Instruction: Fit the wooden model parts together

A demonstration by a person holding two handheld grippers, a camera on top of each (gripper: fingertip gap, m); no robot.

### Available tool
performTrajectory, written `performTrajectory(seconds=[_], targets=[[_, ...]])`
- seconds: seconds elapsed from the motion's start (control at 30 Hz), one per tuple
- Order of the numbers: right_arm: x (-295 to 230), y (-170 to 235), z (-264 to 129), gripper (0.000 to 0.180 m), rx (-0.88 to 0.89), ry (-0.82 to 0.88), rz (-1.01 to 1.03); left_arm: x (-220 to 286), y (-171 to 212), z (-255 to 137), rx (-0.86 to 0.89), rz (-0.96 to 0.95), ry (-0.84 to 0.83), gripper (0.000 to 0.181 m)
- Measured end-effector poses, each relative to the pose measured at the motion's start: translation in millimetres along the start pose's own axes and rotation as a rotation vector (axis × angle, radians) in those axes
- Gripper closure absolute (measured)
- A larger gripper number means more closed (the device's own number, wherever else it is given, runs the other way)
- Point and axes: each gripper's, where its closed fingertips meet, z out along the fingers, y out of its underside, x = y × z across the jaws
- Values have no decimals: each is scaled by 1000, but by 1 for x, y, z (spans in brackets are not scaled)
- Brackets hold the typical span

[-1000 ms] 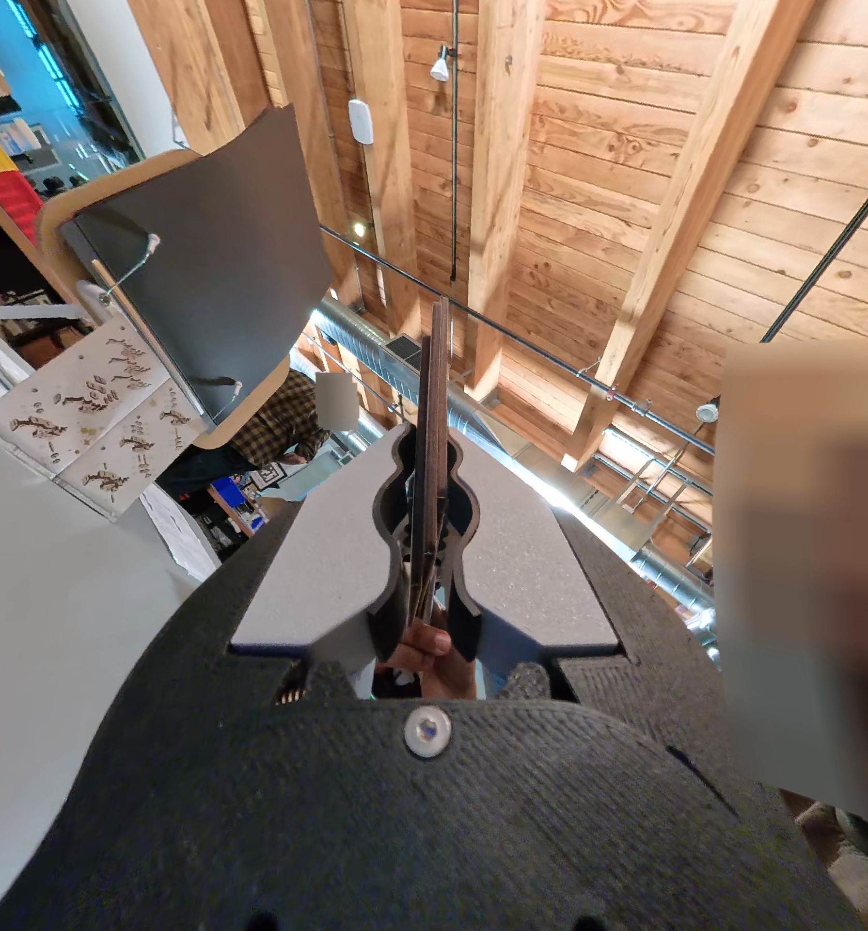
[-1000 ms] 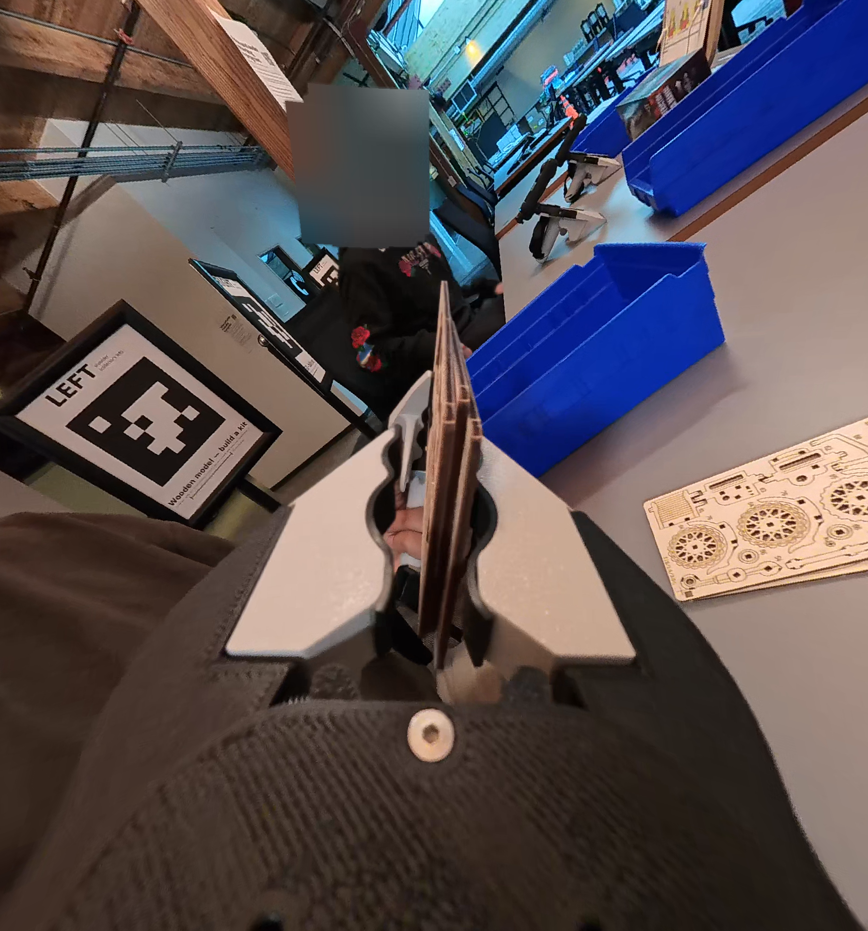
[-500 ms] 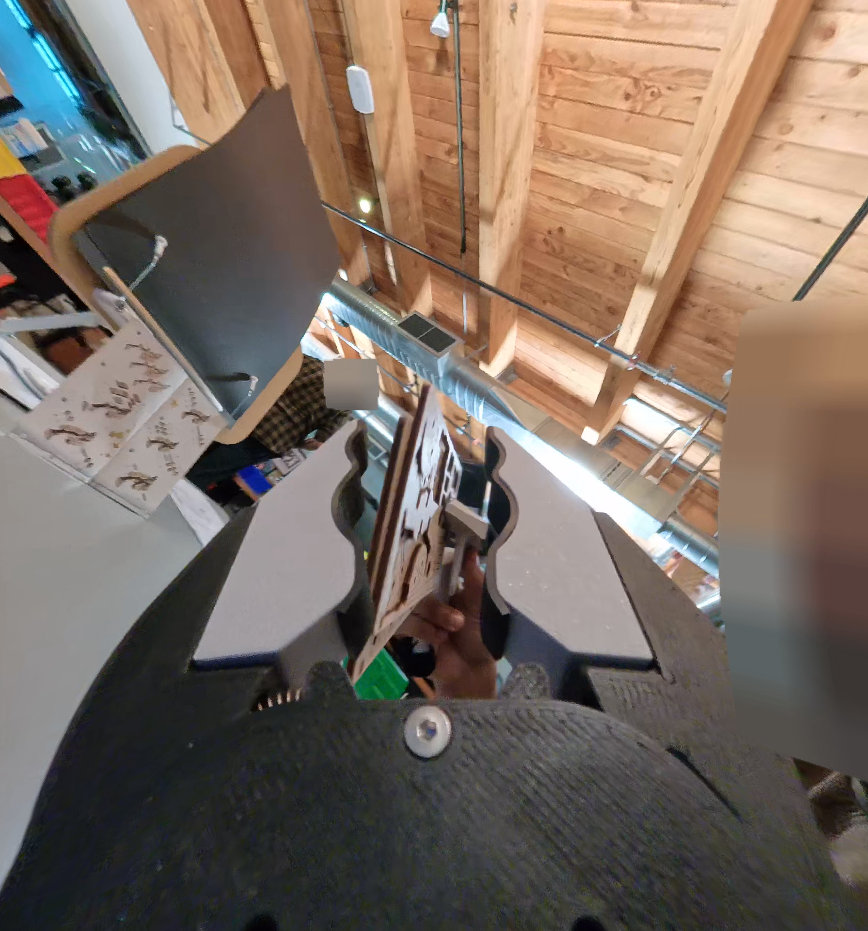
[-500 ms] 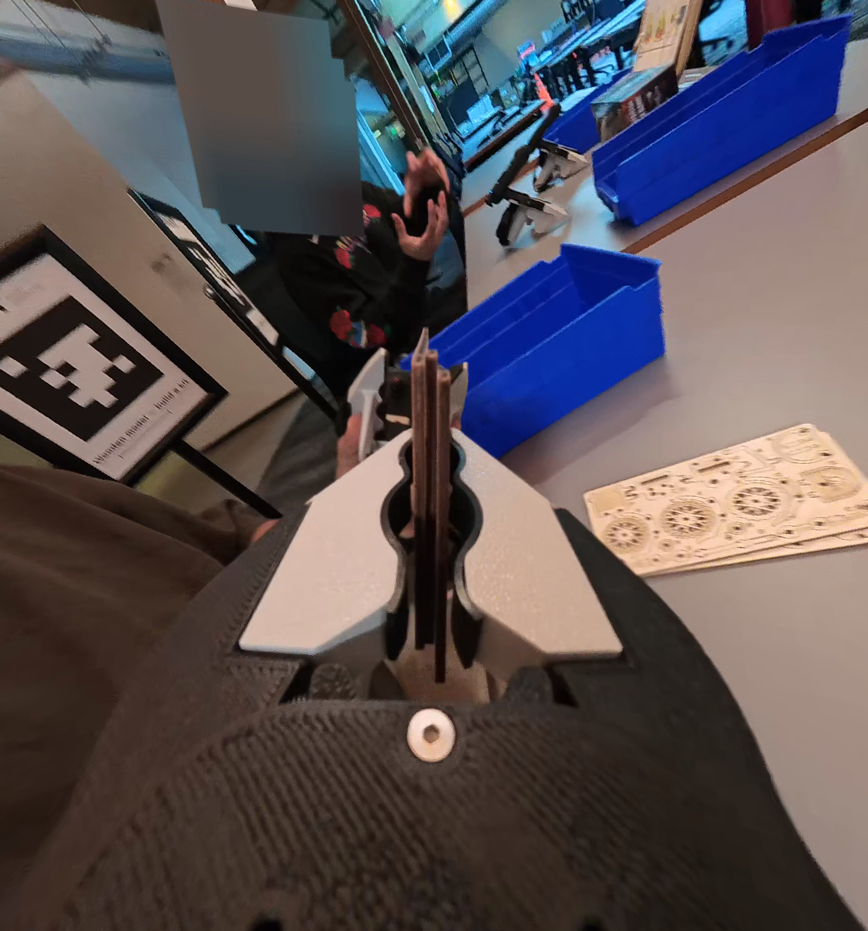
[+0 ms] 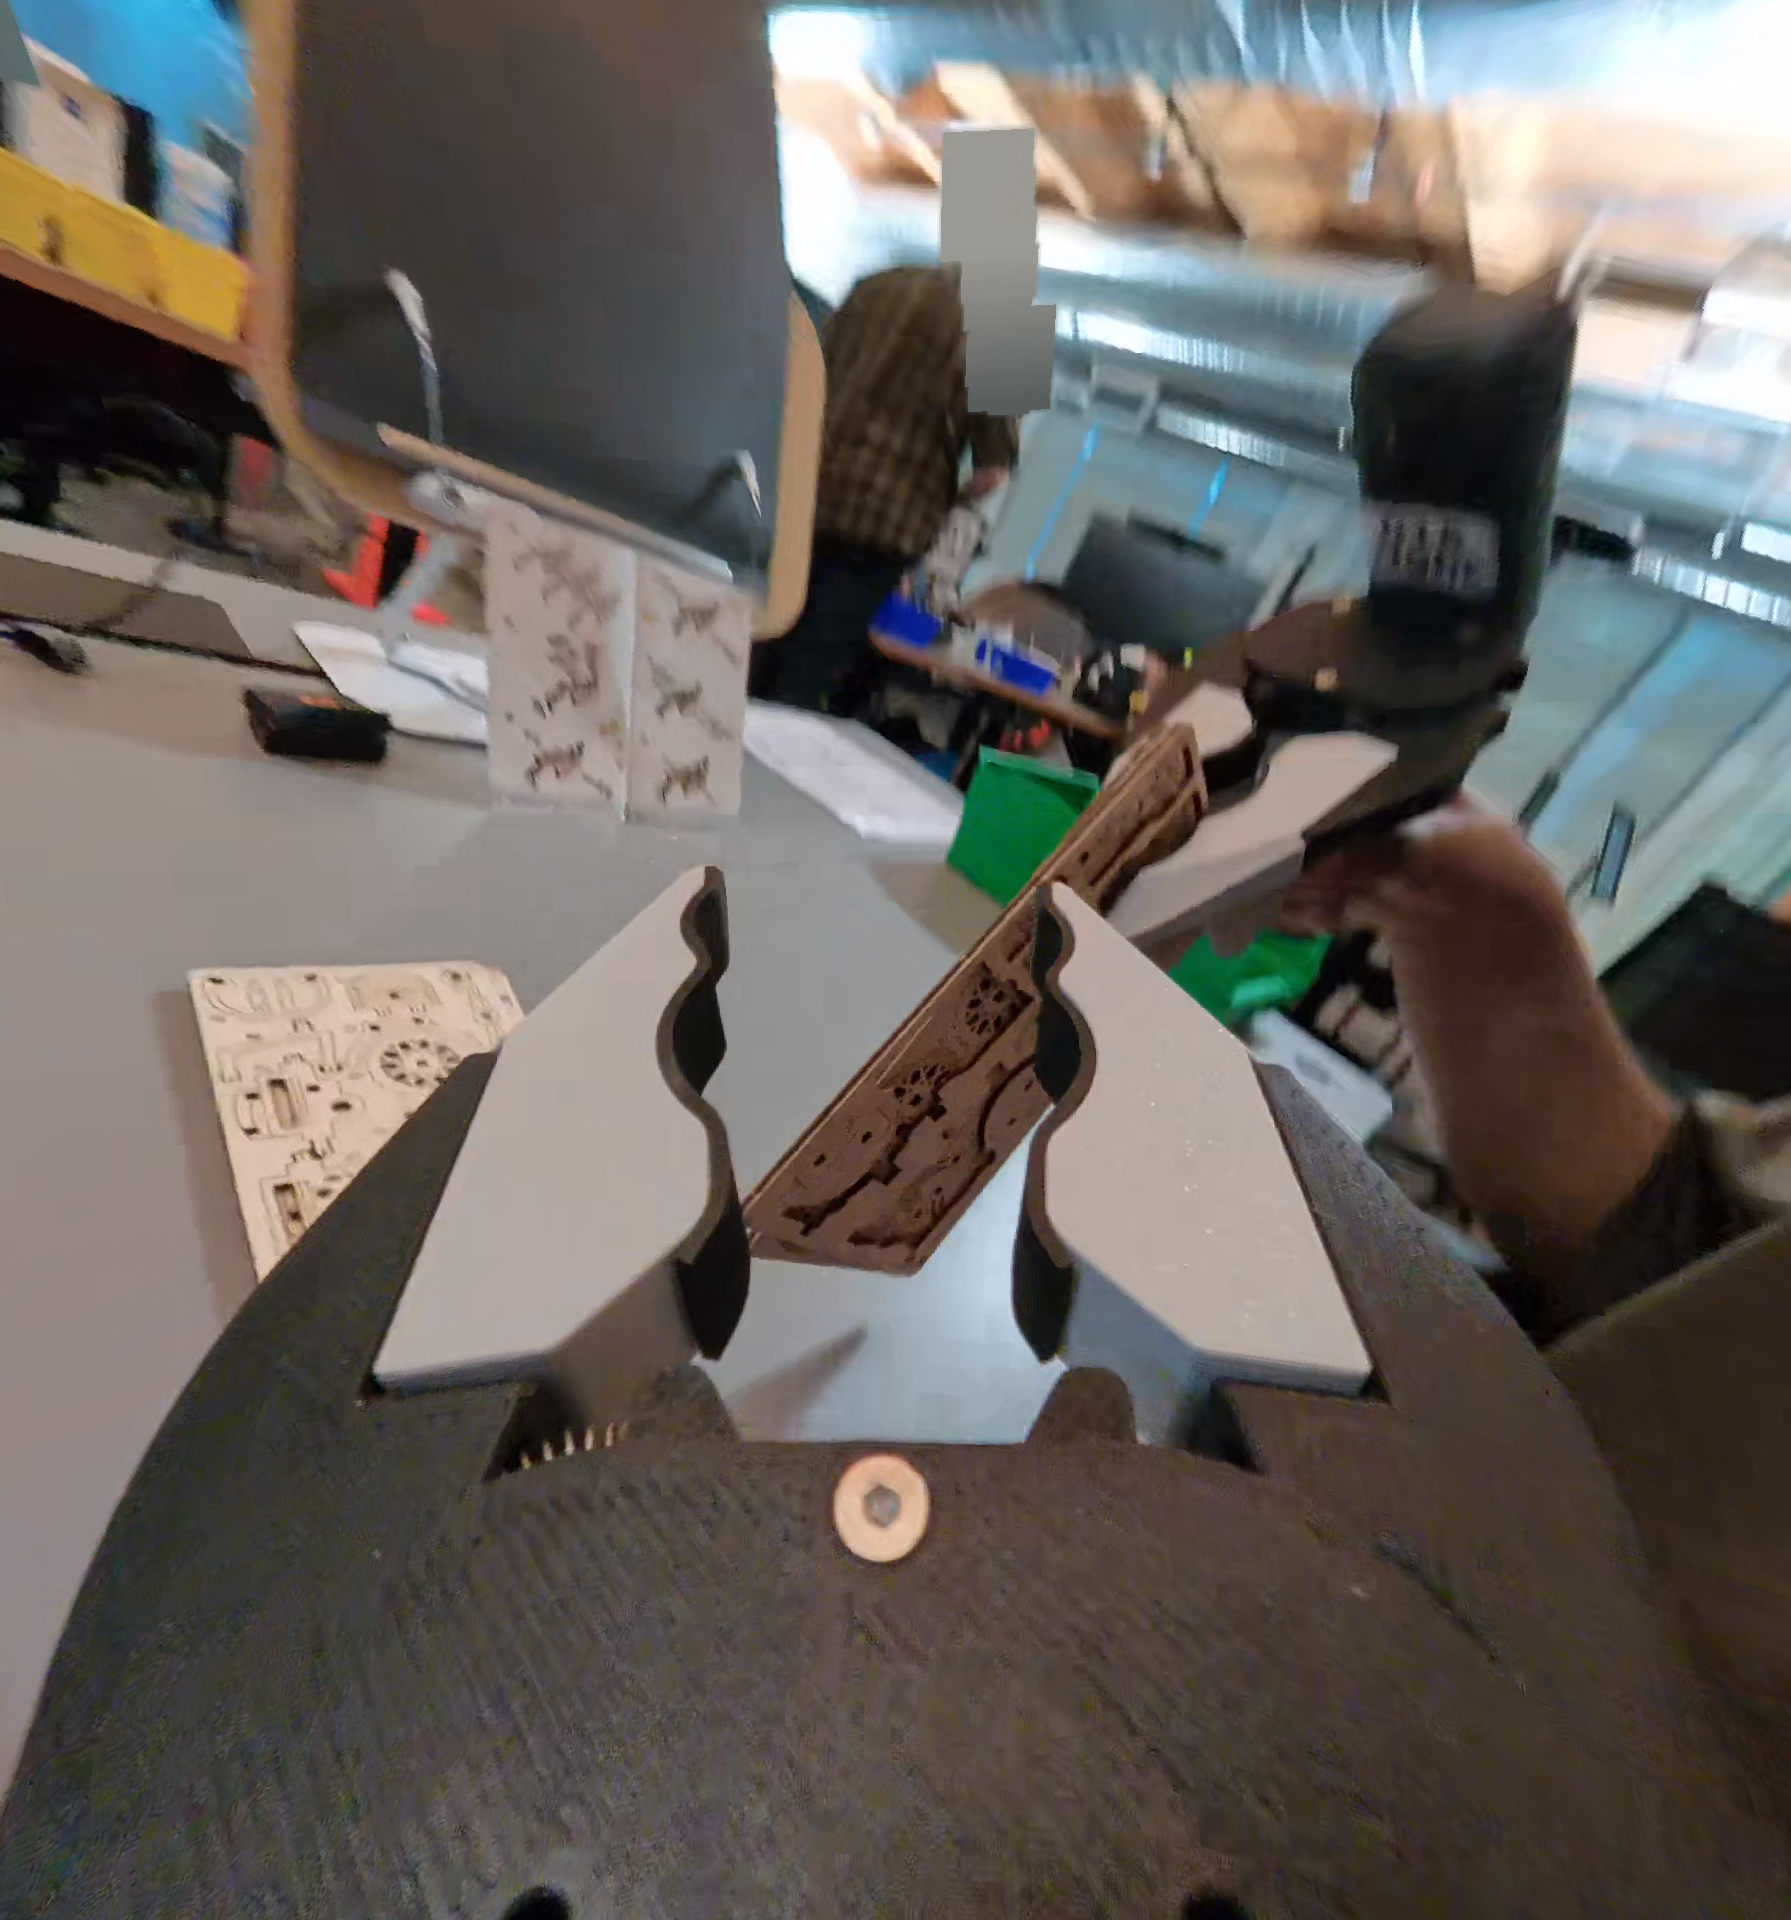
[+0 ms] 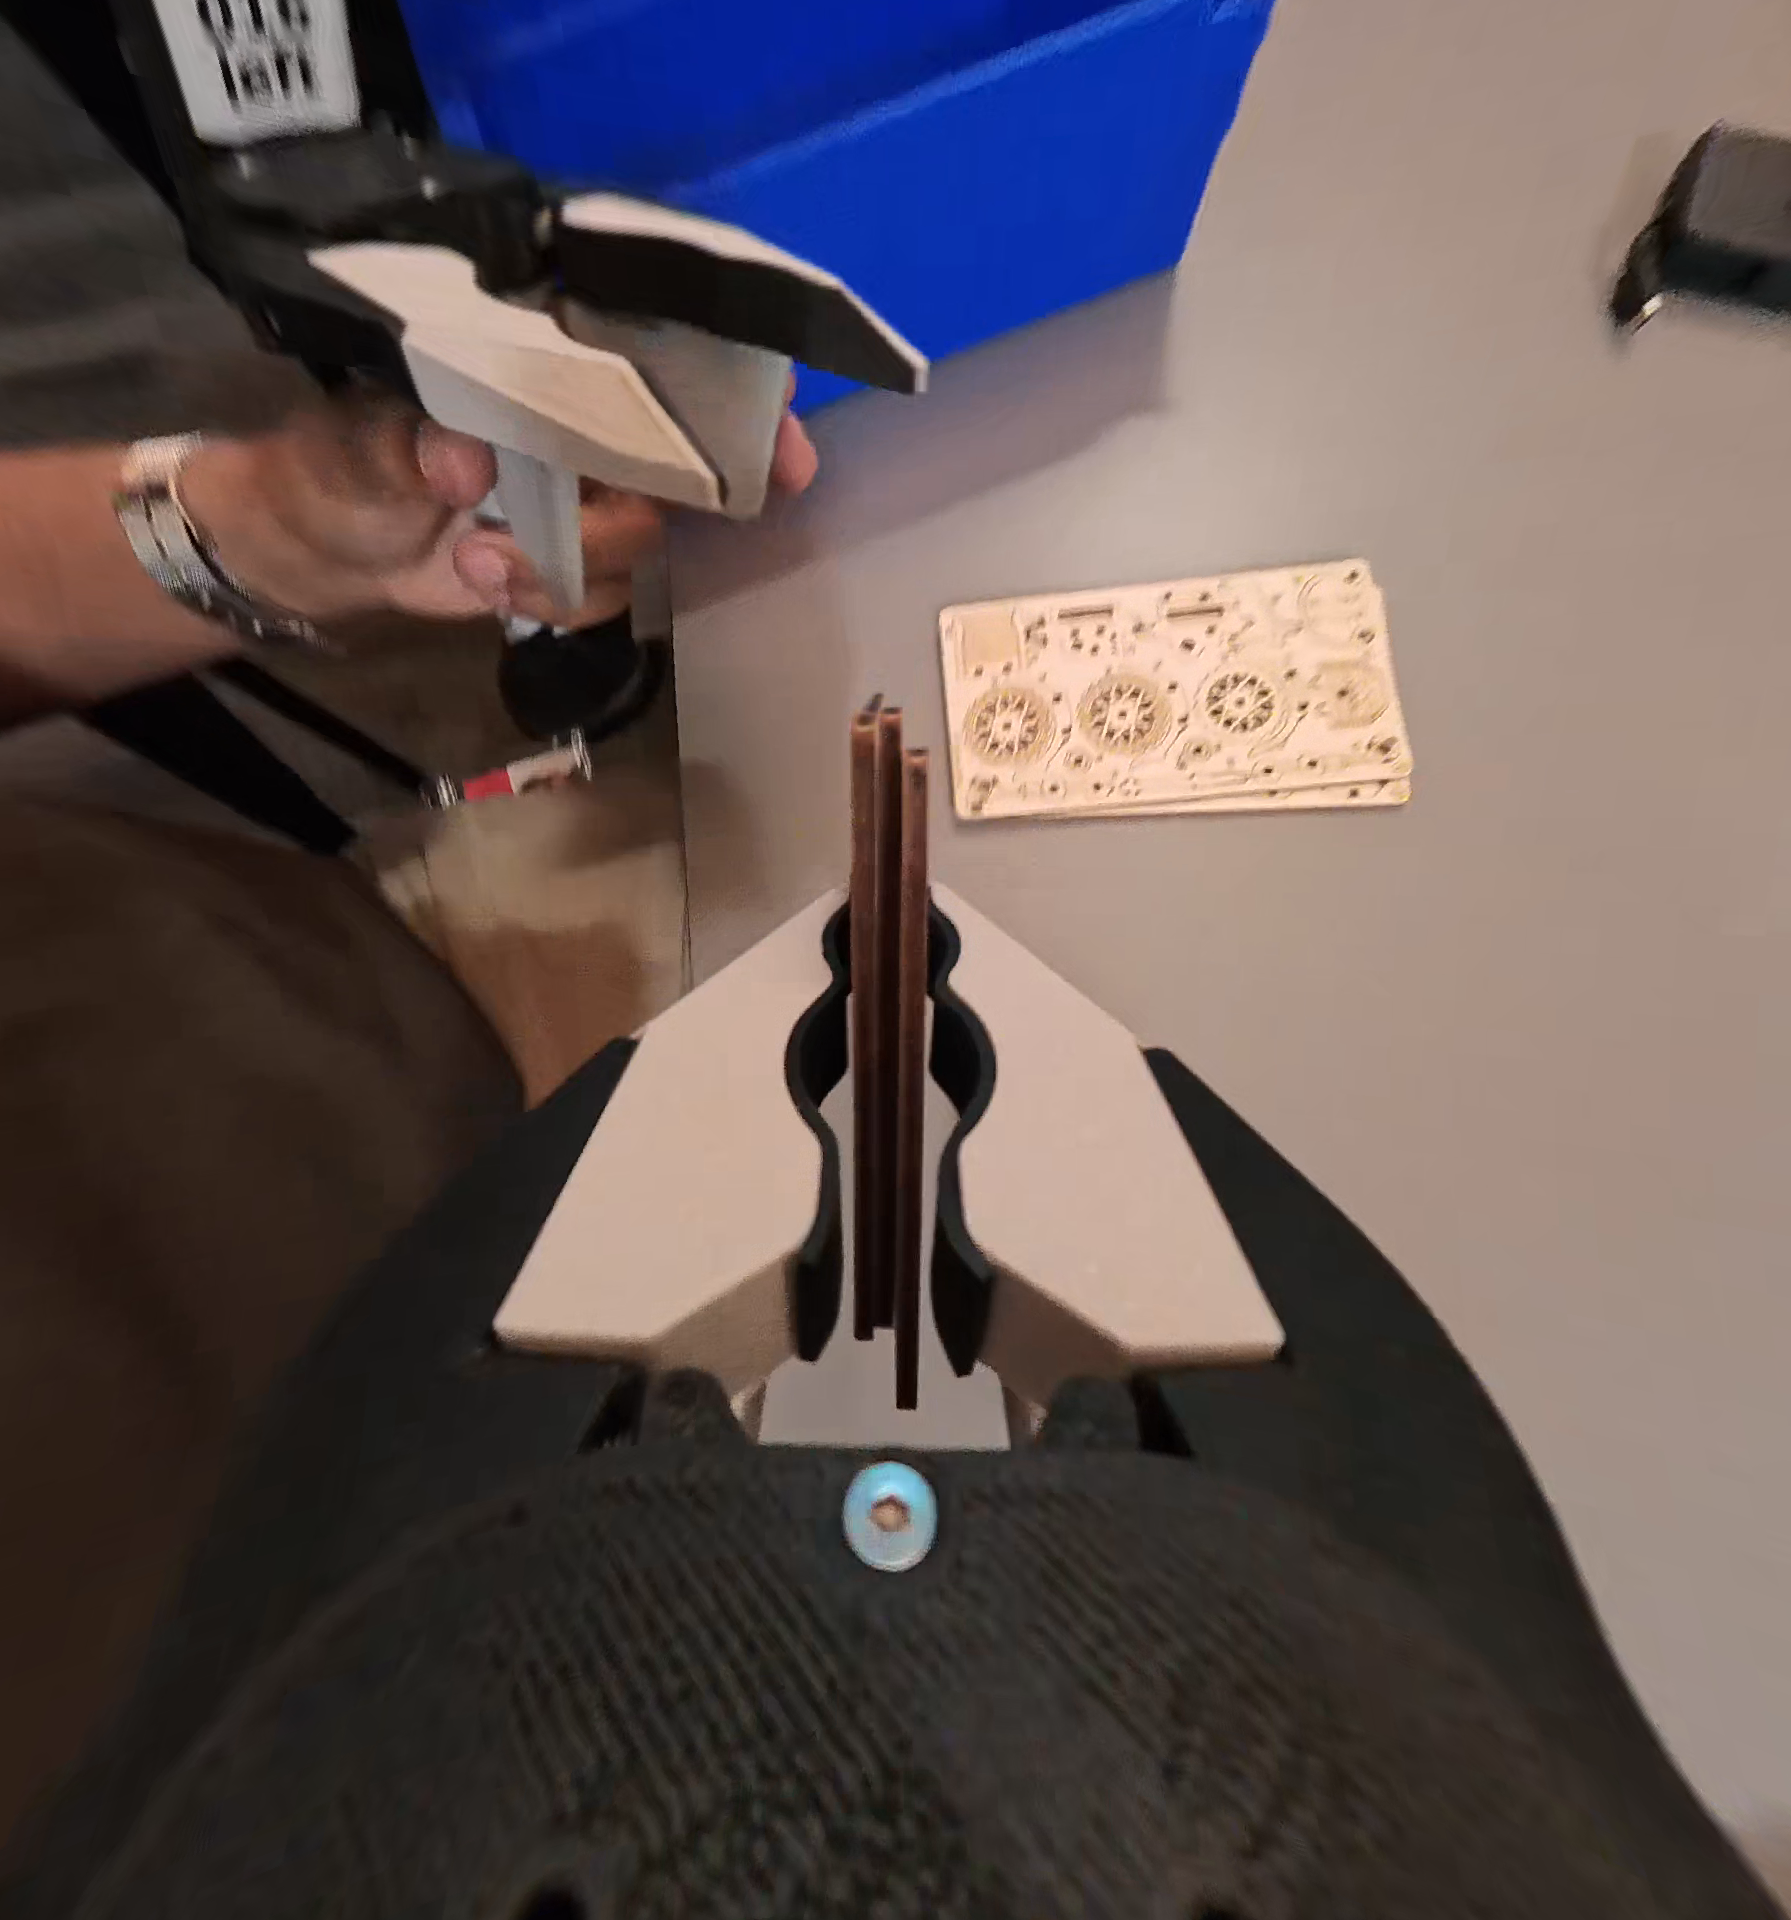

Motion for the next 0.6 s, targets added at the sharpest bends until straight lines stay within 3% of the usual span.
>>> performTrajectory(seconds=[0.17, 0.33, 0.6], targets=[[-17, 18, 12, 173, -147, -32, -77, 24, 51, 16, -242, 26, 119, 120], [-30, 17, 16, 175, -180, -73, -118, 41, 79, 21, -353, 88, 179, 120], [-35, 14, 27, 172, -177, -76, -180, 42, 90, 23, -369, 80, 193, 155]])
